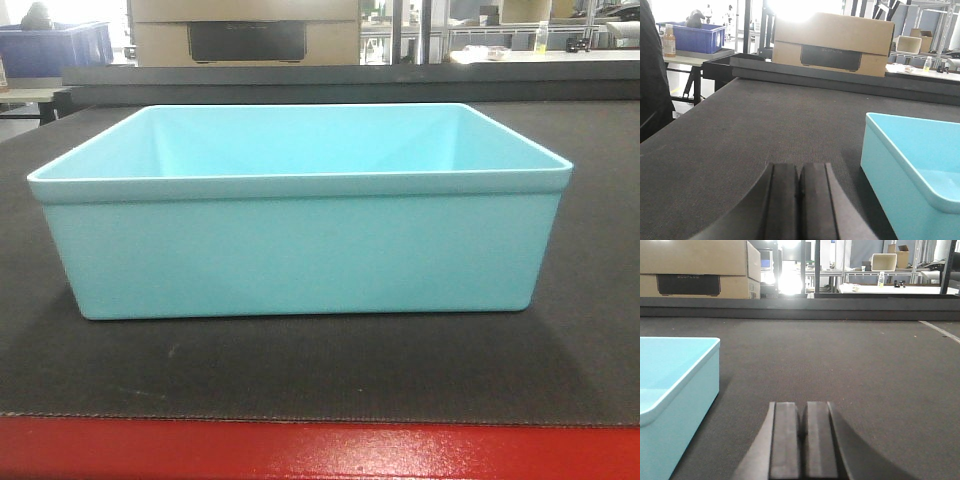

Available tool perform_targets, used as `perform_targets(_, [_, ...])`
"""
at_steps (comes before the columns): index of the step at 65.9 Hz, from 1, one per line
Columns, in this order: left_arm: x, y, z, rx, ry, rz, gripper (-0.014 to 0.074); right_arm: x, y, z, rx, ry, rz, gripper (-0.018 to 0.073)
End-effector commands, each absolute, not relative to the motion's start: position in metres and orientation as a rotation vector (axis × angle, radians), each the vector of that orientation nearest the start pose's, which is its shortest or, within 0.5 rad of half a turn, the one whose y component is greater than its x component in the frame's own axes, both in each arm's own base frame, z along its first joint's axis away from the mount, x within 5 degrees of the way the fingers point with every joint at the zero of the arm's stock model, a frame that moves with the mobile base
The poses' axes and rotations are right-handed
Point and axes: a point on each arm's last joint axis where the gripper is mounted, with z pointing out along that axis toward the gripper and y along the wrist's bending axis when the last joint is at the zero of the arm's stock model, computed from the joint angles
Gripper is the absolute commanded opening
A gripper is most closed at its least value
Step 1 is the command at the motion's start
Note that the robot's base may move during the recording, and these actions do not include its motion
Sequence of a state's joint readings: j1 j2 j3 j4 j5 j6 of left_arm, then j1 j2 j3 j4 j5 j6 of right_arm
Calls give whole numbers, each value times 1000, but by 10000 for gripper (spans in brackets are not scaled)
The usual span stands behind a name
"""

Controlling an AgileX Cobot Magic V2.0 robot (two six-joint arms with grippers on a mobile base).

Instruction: Fetch blue bin and place on conveyor start

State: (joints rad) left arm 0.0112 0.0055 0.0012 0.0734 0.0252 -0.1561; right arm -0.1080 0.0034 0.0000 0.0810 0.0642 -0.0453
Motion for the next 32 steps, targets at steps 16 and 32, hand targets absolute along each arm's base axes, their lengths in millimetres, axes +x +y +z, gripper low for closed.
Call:
perform_targets(16, [56,1,213,-79,1488,-58,-111,56,-6,210,106,1520,-61,-162])
perform_targets(32, [56,1,213,-79,1488,-58,-111,56,-6,210,106,1520,-61,-162])
